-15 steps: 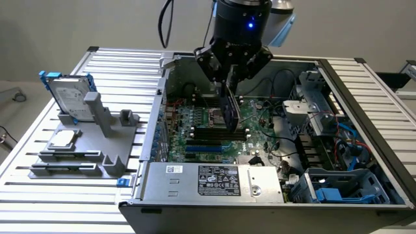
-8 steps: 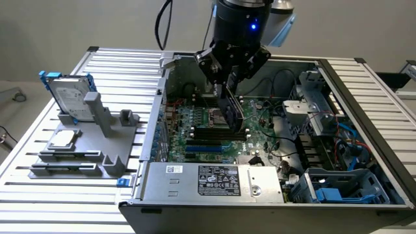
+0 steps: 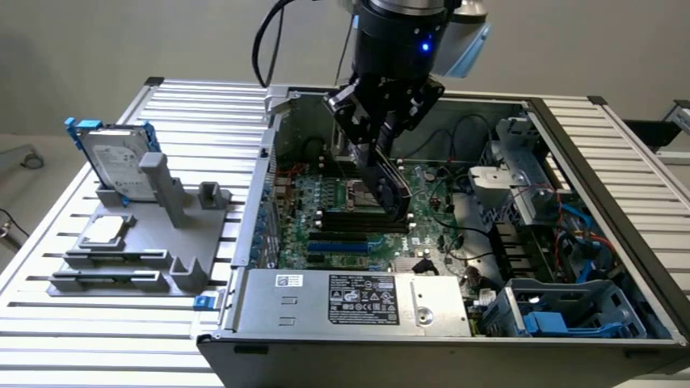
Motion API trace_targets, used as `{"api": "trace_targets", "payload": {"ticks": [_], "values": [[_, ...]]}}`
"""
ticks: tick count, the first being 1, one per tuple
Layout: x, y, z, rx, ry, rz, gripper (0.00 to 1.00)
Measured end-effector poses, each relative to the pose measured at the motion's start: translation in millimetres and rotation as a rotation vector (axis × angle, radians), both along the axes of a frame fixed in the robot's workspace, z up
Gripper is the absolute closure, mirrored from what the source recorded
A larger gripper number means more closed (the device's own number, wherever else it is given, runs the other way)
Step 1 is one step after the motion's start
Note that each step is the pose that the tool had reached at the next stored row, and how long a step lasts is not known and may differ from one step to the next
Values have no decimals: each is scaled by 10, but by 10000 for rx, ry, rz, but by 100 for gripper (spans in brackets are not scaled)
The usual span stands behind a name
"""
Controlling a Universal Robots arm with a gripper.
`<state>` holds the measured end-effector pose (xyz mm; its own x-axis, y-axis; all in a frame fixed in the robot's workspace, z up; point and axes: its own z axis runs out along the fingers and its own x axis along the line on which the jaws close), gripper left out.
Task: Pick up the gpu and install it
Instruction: 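Insert the gpu into the slot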
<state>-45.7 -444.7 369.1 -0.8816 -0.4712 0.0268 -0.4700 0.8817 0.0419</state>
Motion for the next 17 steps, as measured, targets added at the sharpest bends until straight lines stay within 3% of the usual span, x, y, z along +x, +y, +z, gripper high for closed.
{"api": "trace_targets", "payload": {"ticks": [17], "values": [[0,0,-63,1,0,3091,73]]}}
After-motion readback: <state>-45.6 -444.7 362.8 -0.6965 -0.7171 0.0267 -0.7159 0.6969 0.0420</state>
